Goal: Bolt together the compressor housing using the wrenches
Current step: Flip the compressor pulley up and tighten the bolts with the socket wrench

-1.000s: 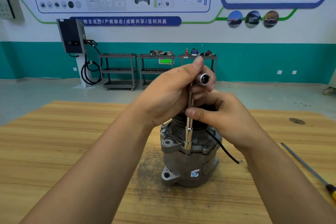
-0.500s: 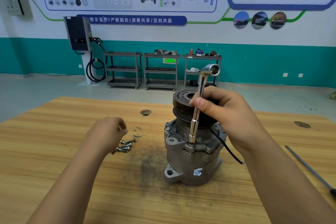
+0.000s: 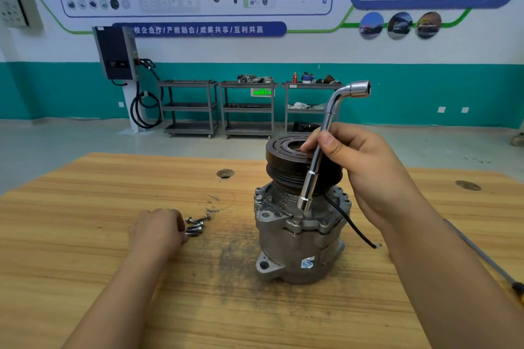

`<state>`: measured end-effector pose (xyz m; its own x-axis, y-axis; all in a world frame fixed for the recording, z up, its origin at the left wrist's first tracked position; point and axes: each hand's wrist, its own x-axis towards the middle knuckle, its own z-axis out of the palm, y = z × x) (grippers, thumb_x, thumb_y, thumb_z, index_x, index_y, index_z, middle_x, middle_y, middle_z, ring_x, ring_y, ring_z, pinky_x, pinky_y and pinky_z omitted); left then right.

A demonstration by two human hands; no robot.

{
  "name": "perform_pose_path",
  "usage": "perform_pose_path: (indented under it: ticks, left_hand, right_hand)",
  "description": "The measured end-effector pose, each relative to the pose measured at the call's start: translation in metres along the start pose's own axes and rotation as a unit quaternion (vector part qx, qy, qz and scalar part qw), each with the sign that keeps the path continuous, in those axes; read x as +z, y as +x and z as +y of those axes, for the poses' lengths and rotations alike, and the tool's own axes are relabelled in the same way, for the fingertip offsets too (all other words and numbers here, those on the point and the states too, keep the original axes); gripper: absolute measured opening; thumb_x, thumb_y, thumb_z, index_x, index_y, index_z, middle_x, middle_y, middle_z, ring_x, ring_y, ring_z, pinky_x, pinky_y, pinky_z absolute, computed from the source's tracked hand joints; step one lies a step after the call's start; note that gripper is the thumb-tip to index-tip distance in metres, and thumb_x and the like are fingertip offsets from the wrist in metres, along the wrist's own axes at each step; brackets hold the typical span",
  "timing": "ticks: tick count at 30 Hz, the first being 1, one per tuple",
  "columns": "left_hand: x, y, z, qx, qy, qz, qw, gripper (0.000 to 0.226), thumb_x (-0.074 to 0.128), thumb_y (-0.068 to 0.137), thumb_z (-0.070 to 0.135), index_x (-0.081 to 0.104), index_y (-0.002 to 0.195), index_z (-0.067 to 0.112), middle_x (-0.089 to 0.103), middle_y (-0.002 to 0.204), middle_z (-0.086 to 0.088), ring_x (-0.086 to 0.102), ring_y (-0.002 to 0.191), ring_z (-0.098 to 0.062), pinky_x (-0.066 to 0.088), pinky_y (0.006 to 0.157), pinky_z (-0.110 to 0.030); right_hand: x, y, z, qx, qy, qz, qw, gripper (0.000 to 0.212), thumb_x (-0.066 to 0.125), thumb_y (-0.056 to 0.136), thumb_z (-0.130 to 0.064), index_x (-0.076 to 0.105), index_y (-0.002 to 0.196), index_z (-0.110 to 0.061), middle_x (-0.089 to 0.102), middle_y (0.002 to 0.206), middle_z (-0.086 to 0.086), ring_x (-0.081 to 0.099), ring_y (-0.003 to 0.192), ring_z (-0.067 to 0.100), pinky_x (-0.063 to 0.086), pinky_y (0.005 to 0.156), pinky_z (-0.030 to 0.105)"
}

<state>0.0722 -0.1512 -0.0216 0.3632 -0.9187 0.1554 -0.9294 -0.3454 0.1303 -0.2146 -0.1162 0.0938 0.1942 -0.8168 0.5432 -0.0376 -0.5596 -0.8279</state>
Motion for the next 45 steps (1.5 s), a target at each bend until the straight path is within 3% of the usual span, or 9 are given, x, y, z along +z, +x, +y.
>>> perform_pose_path:
  ticks: [4,7,11,14,18,24,30,39,45]
  left_hand:
    - [-0.012,-0.008,0.002,0.015,-0.014,-0.023,1.000,0.014,0.064,0.084,0.041,0.054,0.084,0.031,0.064,0.103,0.009,0.051,0.107,-0.018,0.037,0.088,-0.031]
    - [-0.028,-0.021,0.012,0.052,-0.111,-0.024,0.992,0.017,0.065,0.085,0.036,0.053,0.076,0.029,0.067,0.092,0.010,0.059,0.093,-0.017,0.044,0.083,-0.031]
    - [-0.049,-0.045,0.033,0.120,-0.261,0.066,0.955,0.018,0.068,0.083,0.028,0.054,0.073,0.030,0.066,0.072,0.013,0.060,0.071,-0.004,0.041,0.055,-0.024]
    - [-0.064,-0.061,0.047,0.196,-0.373,0.193,0.886,0.015,0.068,0.081,0.027,0.057,0.078,0.035,0.064,0.071,0.017,0.059,0.074,0.005,0.038,0.058,-0.008]
    - [-0.077,-0.086,0.071,0.298,-0.519,0.180,0.781,0.016,0.068,0.079,0.023,0.061,0.085,0.036,0.066,0.085,0.018,0.063,0.084,-0.001,0.047,0.072,-0.013]
    - [-0.078,-0.100,0.109,0.396,-0.396,0.160,0.813,0.015,0.065,0.077,0.030,0.066,0.092,0.035,0.062,0.082,0.027,0.057,0.084,0.003,0.045,0.073,-0.016]
    - [-0.062,-0.109,0.126,0.363,-0.405,0.204,0.814,0.016,0.065,0.076,0.030,0.068,0.091,0.033,0.054,0.075,0.035,0.055,0.082,0.003,0.049,0.072,-0.026]
    - [-0.049,-0.115,0.135,0.321,-0.430,0.218,0.815,0.018,0.066,0.074,0.026,0.069,0.091,0.033,0.062,0.078,0.024,0.055,0.082,0.002,0.050,0.075,-0.039]
    - [-0.049,-0.116,0.137,0.309,-0.419,0.227,0.823,0.017,0.066,0.074,0.026,0.069,0.091,0.032,0.062,0.076,0.024,0.053,0.082,0.003,0.046,0.078,-0.034]
  right_hand:
    - [-0.001,0.000,0.001,0.000,0.003,0.000,1.000,0.028,0.051,0.094,-0.018,0.068,0.072,-0.020,0.064,0.069,-0.014,0.056,0.070,-0.002,0.042,0.062,0.007]
    - [0.000,0.001,0.000,-0.001,0.007,-0.001,1.000,0.021,0.053,0.087,-0.026,0.068,0.072,-0.019,0.064,0.069,-0.014,0.057,0.069,-0.003,0.042,0.062,0.007]
    - [-0.001,0.001,0.000,0.000,0.015,-0.002,1.000,0.024,0.053,0.075,-0.038,0.068,0.073,-0.019,0.064,0.069,-0.013,0.057,0.069,-0.003,0.043,0.062,0.008]
    - [-0.002,0.001,0.001,0.003,0.017,-0.002,1.000,0.024,0.053,0.075,-0.038,0.069,0.071,-0.020,0.065,0.072,-0.010,0.057,0.073,0.000,0.043,0.066,0.009]
    - [-0.005,0.002,-0.001,0.000,0.045,0.009,0.999,0.022,0.052,0.076,-0.036,0.067,0.070,-0.020,0.064,0.072,-0.008,0.056,0.072,0.000,0.043,0.068,0.010]
    - [-0.013,0.003,-0.007,-0.019,0.103,0.043,0.994,0.017,0.054,0.075,-0.032,0.067,0.069,-0.022,0.063,0.069,-0.008,0.056,0.073,0.006,0.044,0.074,0.023]
    - [-0.021,0.002,-0.012,-0.020,0.092,0.027,0.995,0.019,0.055,0.075,-0.030,0.070,0.066,-0.024,0.064,0.071,-0.007,0.058,0.072,0.006,0.050,0.071,0.023]
    - [-0.031,0.001,-0.016,-0.065,0.007,0.032,0.997,0.009,0.063,0.070,-0.032,0.072,0.072,-0.030,0.067,0.076,-0.008,0.062,0.079,0.010,0.054,0.075,0.027]
    - [-0.035,0.001,-0.017,-0.087,-0.022,0.031,0.996,0.029,0.064,0.084,-0.006,0.072,0.074,-0.032,0.067,0.075,-0.011,0.062,0.076,0.007,0.054,0.071,0.020]
